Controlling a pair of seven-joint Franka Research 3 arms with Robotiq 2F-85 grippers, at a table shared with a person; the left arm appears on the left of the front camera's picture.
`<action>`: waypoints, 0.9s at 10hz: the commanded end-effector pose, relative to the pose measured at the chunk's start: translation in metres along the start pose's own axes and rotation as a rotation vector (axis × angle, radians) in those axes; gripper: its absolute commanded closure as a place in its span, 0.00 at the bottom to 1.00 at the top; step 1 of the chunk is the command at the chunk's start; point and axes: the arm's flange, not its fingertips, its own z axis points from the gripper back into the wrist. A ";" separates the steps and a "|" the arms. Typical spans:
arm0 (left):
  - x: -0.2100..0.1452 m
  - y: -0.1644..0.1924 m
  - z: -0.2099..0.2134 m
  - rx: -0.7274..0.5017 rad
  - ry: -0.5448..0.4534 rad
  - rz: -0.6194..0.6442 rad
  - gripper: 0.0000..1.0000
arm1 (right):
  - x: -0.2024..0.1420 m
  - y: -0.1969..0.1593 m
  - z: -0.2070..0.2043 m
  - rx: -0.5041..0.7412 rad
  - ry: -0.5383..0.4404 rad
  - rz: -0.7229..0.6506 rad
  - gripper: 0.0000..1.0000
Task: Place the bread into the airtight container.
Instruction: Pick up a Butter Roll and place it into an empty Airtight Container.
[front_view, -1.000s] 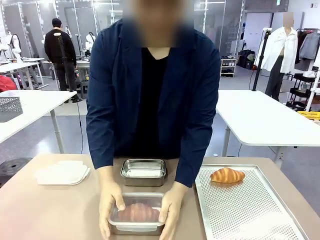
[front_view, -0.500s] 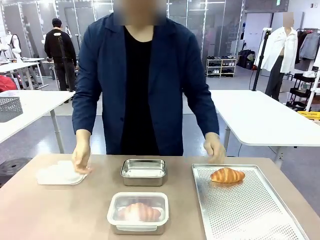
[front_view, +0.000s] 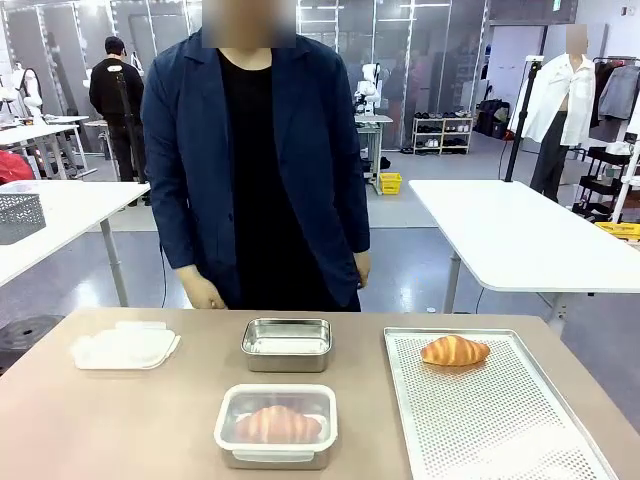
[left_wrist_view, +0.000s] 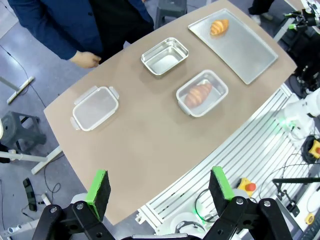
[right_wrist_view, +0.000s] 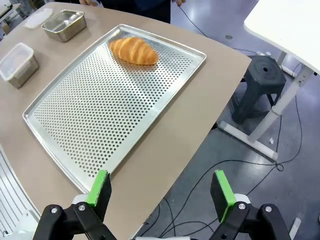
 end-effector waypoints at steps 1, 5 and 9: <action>0.001 0.000 0.002 0.001 0.002 -0.015 0.00 | -0.003 0.001 -0.001 0.000 -0.012 0.021 0.00; 0.001 0.000 0.002 0.001 0.002 -0.015 0.00 | -0.003 0.001 -0.001 0.000 -0.012 0.021 0.00; 0.001 0.000 0.002 0.001 0.002 -0.015 0.00 | 0.046 0.014 0.001 0.003 0.055 0.196 0.00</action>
